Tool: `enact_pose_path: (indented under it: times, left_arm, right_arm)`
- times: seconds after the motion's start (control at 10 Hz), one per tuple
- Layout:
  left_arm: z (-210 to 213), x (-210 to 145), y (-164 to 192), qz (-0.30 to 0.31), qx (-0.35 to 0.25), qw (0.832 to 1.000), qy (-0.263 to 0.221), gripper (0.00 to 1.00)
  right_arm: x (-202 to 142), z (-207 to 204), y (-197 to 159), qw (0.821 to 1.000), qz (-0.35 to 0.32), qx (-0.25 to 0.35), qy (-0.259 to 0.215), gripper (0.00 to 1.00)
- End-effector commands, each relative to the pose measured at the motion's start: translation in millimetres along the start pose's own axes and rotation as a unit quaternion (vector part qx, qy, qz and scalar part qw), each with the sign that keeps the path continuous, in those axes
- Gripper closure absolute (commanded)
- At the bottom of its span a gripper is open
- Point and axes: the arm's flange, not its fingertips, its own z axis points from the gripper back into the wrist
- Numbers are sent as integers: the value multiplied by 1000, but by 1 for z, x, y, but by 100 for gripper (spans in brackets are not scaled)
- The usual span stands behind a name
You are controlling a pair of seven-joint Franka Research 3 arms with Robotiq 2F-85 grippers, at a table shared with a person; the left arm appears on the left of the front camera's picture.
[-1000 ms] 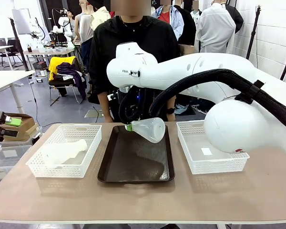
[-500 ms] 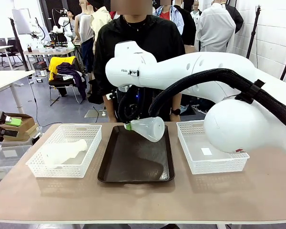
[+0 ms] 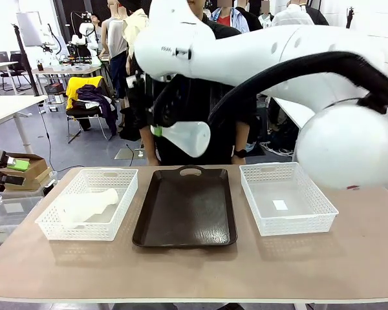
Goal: Prepare the laboratory tools.
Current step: Place the picked Big flask upright in the Handle tray as instructed by the person.
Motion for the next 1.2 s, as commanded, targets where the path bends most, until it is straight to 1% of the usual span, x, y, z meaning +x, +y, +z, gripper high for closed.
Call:
enact_pose_path:
  times: [0.0, 0.1, 0.2, 0.3, 0.4, 0.6, 0.7, 0.9, 1.0, 1.1]
  left_arm:
    - [2, 0, 1, -2, -4, 1000, -7, 0]
    - [2, 0, 1, -2, -4, 1000, -7, 0]
    - [2, 0, 1, -2, -4, 1000, -7, 0]
    - [2, 0, 1, -2, -4, 1000, -7, 0]
    - [2, 0, 1, -2, -4, 1000, -7, 0]
    - [2, 0, 1, -2, -4, 1000, -7, 0]
    - [2, 0, 1, -2, -4, 1000, -7, 0]
    - [2, 0, 1, -2, -4, 1000, -7, 0]
    - [2, 0, 1, -2, -4, 1000, -7, 0]
    - [2, 0, 1, -2, -4, 1000, -7, 0]
  right_arm:
    - [-68, -20, 5, 987, 56, 58, -136, 100]
    - [-75, -28, 3, 974, 91, 63, -197, 100]
    - [-82, -40, -1, 963, 114, 74, -234, 100]
    - [-88, -50, -3, 961, 120, 69, -238, 100]
    - [-97, -58, -9, 963, 99, 72, -239, 100]
    - [-113, -66, -14, 942, 116, 80, -306, 100]
    - [-120, -70, -19, 931, 114, 87, -336, 100]
    - [-131, -75, -27, 922, 101, 85, -363, 100]
    - [-136, -80, -32, 914, 108, 84, -382, 100]
    - [-142, -88, -38, 910, 97, 92, -392, 100]
